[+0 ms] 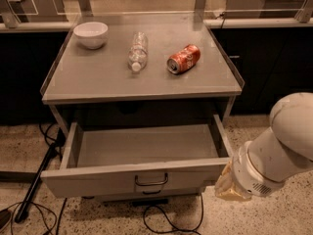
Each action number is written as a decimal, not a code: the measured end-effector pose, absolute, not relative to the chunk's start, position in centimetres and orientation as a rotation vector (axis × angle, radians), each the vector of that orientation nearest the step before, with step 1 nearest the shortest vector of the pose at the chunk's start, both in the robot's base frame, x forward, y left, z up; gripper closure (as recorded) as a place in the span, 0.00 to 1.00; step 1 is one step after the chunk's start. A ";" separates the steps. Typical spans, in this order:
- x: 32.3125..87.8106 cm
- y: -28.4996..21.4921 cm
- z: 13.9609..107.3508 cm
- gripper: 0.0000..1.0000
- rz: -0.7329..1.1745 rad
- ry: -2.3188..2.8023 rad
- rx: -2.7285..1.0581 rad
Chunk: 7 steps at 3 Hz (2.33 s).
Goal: Close top drawer
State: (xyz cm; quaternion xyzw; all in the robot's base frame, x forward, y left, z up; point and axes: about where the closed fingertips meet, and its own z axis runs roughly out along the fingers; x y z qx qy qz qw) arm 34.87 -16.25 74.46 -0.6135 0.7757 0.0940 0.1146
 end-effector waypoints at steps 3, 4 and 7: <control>41.5 -11.9 68.6 1.00 0.304 2.202 -1.696; 41.5 -11.9 68.6 1.00 0.304 2.202 -1.696; 41.5 -11.9 68.6 0.38 0.304 2.202 -1.696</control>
Offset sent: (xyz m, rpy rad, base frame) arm 0.0833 0.0476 -0.0397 0.1106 -0.1181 -0.0268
